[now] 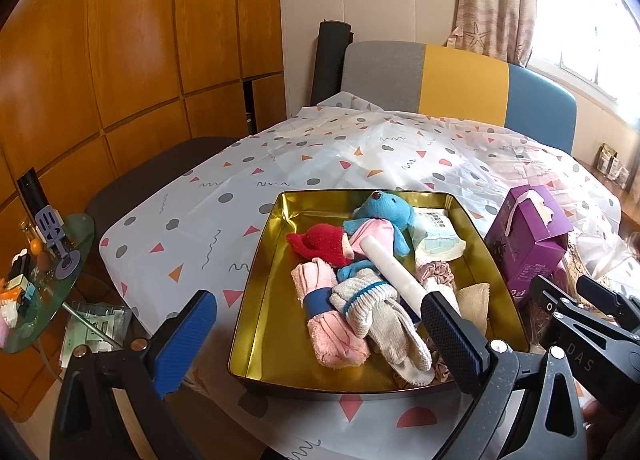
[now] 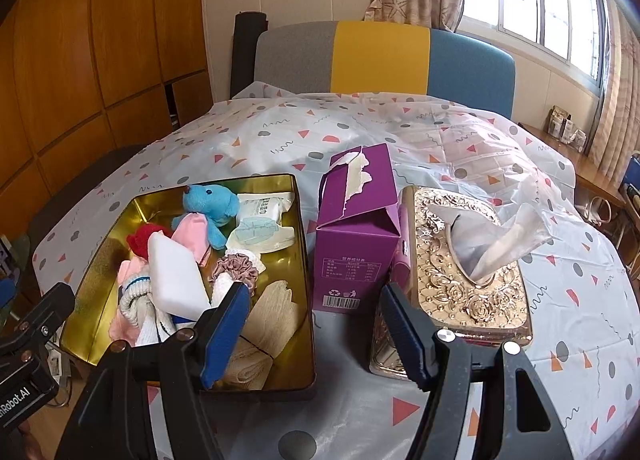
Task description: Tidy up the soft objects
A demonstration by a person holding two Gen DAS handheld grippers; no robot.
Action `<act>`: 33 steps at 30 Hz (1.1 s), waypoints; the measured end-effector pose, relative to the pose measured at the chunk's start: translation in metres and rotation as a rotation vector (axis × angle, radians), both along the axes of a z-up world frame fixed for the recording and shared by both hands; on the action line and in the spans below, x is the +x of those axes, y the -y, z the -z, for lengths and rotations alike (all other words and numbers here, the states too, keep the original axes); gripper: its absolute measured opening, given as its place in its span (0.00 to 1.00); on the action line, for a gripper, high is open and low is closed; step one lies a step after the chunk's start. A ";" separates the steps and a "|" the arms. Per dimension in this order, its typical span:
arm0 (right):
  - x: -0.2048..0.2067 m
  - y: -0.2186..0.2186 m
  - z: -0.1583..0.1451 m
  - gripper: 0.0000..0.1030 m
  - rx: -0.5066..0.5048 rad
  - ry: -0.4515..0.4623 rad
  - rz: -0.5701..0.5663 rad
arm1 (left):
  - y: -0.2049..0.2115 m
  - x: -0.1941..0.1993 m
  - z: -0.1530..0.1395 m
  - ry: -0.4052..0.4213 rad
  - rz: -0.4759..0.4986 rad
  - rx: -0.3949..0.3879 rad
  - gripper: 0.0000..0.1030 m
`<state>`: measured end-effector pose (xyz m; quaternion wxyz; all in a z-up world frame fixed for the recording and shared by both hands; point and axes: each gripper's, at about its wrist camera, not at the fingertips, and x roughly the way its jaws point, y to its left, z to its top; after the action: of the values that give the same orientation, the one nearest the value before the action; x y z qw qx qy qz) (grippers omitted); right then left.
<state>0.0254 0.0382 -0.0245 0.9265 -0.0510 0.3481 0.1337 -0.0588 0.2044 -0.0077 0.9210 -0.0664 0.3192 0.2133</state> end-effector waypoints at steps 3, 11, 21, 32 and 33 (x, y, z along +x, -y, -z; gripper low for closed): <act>-0.001 -0.001 0.000 0.67 0.000 -0.001 -0.005 | -0.001 0.000 0.000 0.000 -0.003 -0.002 1.00; -0.001 -0.005 0.001 0.67 0.000 -0.007 -0.014 | -0.002 -0.002 0.001 0.001 -0.008 -0.004 1.00; -0.001 -0.008 0.000 0.67 0.000 -0.007 -0.021 | -0.004 -0.003 0.000 0.002 -0.016 -0.004 1.00; -0.001 -0.012 0.000 0.67 -0.003 -0.009 -0.027 | -0.005 -0.004 0.000 0.002 -0.020 -0.005 1.00; -0.001 -0.012 0.000 0.67 -0.004 -0.009 -0.028 | -0.005 -0.004 0.000 0.001 -0.019 -0.006 1.00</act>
<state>0.0242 0.0507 -0.0247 0.9228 -0.0569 0.3519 0.1461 -0.0628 0.2095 -0.0076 0.9188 -0.0722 0.3189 0.2212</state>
